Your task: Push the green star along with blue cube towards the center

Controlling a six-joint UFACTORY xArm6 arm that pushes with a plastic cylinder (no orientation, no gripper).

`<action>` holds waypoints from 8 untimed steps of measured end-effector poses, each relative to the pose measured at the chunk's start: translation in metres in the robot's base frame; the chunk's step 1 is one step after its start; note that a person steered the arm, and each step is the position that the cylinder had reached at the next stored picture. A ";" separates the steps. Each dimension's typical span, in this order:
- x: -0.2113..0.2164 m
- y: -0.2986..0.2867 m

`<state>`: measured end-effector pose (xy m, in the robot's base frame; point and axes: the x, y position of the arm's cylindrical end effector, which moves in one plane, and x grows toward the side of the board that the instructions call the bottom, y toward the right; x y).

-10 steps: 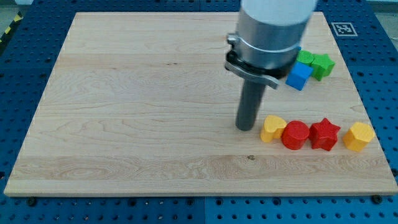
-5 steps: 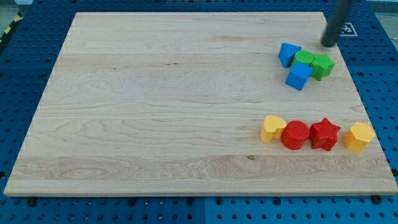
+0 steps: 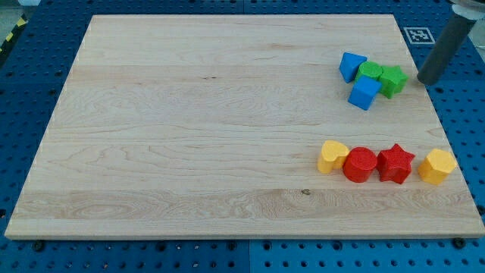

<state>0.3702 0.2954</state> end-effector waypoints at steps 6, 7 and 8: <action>0.050 -0.108; 0.064 -0.135; 0.070 -0.161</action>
